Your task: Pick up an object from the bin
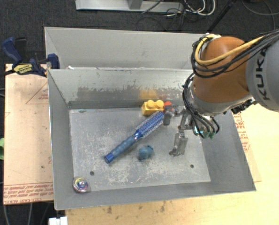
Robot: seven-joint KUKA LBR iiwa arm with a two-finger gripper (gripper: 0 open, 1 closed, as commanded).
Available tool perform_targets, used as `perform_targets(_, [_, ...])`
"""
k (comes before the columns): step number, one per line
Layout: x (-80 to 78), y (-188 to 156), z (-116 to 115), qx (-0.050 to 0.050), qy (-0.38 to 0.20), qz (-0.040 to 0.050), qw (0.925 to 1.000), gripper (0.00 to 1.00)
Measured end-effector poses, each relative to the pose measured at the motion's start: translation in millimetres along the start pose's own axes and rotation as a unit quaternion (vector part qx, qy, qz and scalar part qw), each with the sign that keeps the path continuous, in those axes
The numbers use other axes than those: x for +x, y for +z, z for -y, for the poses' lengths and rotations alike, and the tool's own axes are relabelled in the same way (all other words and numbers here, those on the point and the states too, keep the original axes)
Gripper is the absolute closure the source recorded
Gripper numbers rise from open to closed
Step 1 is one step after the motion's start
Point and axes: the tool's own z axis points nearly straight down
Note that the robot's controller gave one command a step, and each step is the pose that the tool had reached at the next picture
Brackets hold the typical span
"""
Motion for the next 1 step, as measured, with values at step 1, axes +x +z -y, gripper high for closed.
perform_targets(1, [-38.3,112.5,-37.4,-0.001,0.003,0.0018,1.0000,0.00])
